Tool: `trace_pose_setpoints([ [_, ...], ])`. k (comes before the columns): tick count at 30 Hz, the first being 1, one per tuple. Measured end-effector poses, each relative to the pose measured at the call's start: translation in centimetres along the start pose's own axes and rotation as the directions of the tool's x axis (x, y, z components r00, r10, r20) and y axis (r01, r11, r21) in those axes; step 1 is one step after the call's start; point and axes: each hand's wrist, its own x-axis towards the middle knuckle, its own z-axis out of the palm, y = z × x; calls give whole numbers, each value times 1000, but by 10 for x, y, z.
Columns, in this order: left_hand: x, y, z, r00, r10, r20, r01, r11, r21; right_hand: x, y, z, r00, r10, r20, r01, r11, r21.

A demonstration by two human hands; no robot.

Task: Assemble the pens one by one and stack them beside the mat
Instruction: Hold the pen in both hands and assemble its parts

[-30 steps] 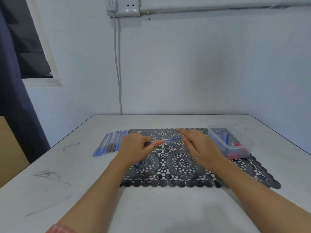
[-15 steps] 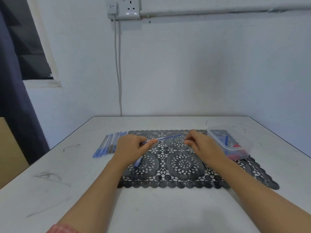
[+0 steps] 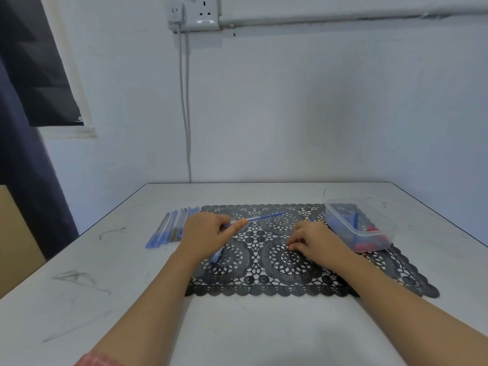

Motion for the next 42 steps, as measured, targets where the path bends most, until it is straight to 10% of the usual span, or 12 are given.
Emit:
trace_pose_setpoints([
  [11,0,-1,1,1000,-5,19,5,1000,-6,-4,-2,-7,998,29,52,-30,999,24],
  [18,1,2,4,999,8,41,-8,1000,15,-2,1,-6,957,96,-274,-51,984,169],
  [24,2,5,6,997,61,44,-64,995,70,-4,-15,-5,836,-189,-516,240,970,33],
  [31,1,11,6,993,114,13,-115,990,81,-10,-39,2,821,-379,-428,356,925,-136],
  [42,1,8,7,995,96,27,-97,993,69,-7,-28,-3,843,-275,-462,234,961,-145],
])
